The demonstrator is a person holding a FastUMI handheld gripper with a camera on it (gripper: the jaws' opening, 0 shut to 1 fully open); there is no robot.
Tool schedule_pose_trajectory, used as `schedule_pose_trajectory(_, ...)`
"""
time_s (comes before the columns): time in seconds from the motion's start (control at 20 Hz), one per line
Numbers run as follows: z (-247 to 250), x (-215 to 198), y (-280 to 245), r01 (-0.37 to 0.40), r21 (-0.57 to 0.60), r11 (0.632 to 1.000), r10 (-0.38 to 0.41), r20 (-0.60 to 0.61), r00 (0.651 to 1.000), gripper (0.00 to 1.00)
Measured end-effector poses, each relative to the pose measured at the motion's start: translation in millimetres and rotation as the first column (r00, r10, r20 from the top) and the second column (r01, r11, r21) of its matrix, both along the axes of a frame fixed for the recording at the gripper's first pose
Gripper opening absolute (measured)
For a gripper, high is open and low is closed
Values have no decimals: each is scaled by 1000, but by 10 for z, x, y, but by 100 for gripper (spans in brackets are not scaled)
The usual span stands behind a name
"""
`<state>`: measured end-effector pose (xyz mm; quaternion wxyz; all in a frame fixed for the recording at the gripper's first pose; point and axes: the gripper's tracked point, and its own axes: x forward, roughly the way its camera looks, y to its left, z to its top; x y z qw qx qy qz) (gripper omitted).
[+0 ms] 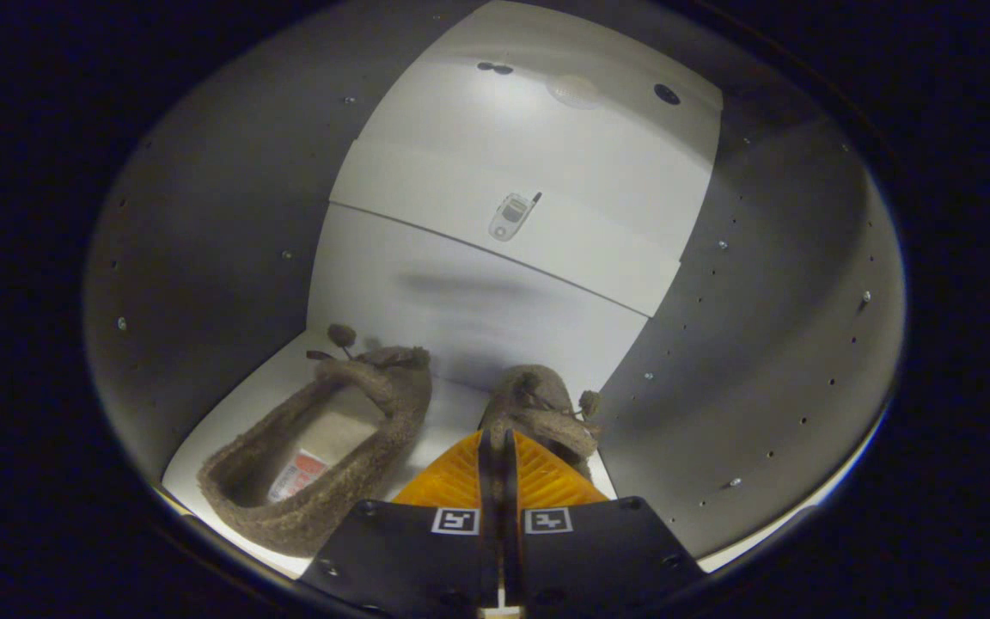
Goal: Open the shoe cabinet door, grab the shoes and put them into the shoe cabinet, then close the shoe cabinet door.
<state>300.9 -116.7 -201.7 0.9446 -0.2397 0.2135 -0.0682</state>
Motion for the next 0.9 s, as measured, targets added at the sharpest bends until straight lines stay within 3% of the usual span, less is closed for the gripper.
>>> schedule_pose_trajectory(0.05, 25, 13, 8, 0, 5, 1000, 0, 8, 1000, 5)
schedule_pose_trajectory(0.1, 4, 45, 32, -5, 19, 1000, 4, 12, 1000, 15)
schedule_pose_trajectory(0.25, 19, 18, 34, 6, 23, 1000, -6, 14, 1000, 14)
schedule_pose_trajectory(0.3, 22, 11, 35, 7, 24, 1000, -8, 15, 1000, 24)
schedule_pose_trajectory(0.9, 393, -488, 19, 19, 91, 996, -27, 88, 996, 25)
